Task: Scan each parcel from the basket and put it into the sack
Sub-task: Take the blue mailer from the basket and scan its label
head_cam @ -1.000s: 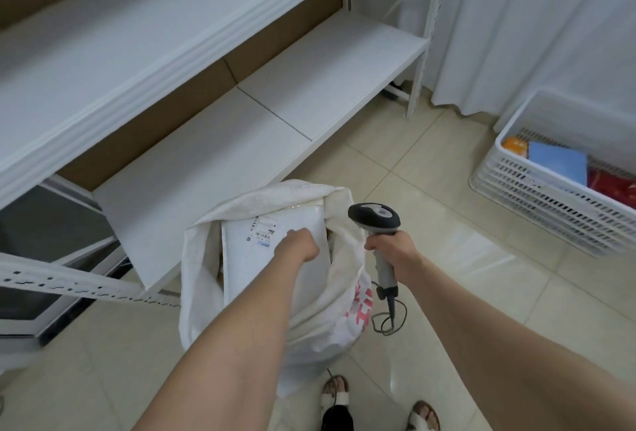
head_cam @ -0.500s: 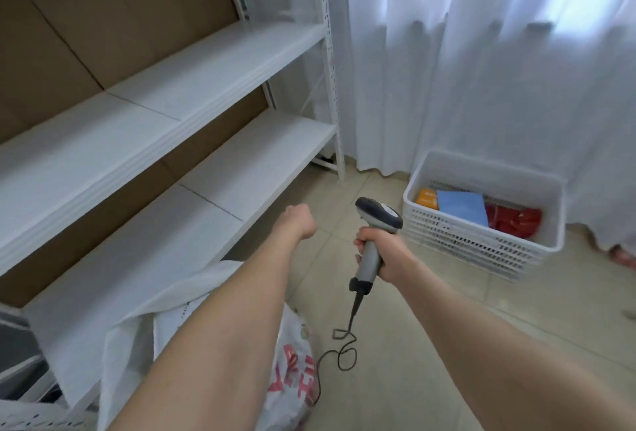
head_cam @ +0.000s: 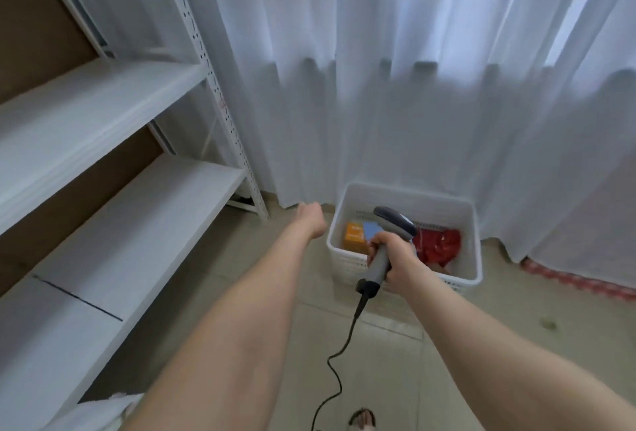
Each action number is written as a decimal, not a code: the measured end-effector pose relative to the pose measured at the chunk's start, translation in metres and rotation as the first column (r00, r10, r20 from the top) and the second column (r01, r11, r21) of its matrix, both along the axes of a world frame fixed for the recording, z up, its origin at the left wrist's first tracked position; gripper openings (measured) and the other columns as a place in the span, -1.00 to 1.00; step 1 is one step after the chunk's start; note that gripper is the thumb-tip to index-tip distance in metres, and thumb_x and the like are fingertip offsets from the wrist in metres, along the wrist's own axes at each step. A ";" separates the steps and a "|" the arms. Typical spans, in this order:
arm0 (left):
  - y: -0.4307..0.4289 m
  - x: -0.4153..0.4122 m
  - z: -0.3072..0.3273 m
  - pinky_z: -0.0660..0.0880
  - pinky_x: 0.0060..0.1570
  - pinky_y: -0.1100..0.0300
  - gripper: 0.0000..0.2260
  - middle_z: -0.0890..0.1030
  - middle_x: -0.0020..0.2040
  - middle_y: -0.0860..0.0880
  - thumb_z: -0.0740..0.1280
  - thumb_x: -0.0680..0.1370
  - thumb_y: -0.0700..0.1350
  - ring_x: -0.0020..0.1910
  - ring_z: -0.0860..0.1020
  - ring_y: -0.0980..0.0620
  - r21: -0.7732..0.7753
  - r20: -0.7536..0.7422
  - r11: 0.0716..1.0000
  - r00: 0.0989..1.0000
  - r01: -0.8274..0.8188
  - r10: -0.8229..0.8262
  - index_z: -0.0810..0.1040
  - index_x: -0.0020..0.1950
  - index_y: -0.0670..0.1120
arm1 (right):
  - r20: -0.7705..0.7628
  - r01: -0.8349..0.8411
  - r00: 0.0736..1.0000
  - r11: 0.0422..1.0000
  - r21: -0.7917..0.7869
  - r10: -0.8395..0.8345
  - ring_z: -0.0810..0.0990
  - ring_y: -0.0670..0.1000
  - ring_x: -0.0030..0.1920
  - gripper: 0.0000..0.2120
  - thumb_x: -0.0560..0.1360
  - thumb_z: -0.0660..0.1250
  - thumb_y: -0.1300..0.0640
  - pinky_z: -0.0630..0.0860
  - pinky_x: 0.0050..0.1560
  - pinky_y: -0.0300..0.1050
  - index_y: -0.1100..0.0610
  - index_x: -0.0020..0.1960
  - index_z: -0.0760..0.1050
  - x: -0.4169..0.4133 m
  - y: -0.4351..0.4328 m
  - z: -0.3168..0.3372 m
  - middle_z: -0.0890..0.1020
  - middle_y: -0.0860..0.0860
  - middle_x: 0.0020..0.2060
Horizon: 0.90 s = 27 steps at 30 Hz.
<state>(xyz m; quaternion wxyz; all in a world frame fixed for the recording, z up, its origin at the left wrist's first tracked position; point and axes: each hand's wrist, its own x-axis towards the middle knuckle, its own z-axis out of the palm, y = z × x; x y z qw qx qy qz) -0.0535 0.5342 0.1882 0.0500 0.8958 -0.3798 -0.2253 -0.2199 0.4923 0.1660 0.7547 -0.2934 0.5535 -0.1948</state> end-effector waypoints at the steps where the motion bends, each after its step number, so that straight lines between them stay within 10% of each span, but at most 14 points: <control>1: -0.022 0.004 -0.005 0.35 0.31 0.06 -0.61 0.38 0.39 -0.23 0.18 0.57 -0.18 0.35 0.38 -0.18 0.005 -0.005 1.000 1.000 0.010 -0.010 0.38 0.41 -0.20 | -0.012 0.012 1.000 1.000 0.009 -0.011 0.43 0.05 -0.48 -0.93 0.43 0.26 0.35 0.42 -0.38 -0.13 0.23 -0.20 0.41 0.004 -0.021 -0.004 0.48 0.11 -0.46; 15: -0.303 0.028 -0.124 0.39 0.25 0.06 -0.60 0.39 0.36 -0.21 0.23 0.57 -0.13 0.31 0.42 -0.19 0.162 -0.112 0.981 0.990 0.107 -0.089 0.38 0.40 -0.16 | -0.072 0.167 0.985 0.975 0.148 -0.157 0.46 -0.01 -0.47 -0.93 0.47 0.28 0.38 0.46 -0.37 -0.13 0.27 -0.17 0.45 0.024 -0.299 -0.105 0.54 0.12 -0.41; 27: -0.444 0.049 -0.368 0.42 0.01 0.19 -0.54 0.42 0.37 -0.17 0.25 0.58 -0.15 0.25 0.48 -0.12 0.244 -0.396 0.954 0.879 -0.176 0.263 0.27 0.46 -0.21 | -0.209 0.161 0.973 0.943 0.290 -0.101 0.47 0.02 -0.43 -0.98 0.51 0.29 0.34 0.47 -0.36 -0.09 0.28 -0.08 0.45 0.056 -0.464 -0.326 0.54 0.17 -0.37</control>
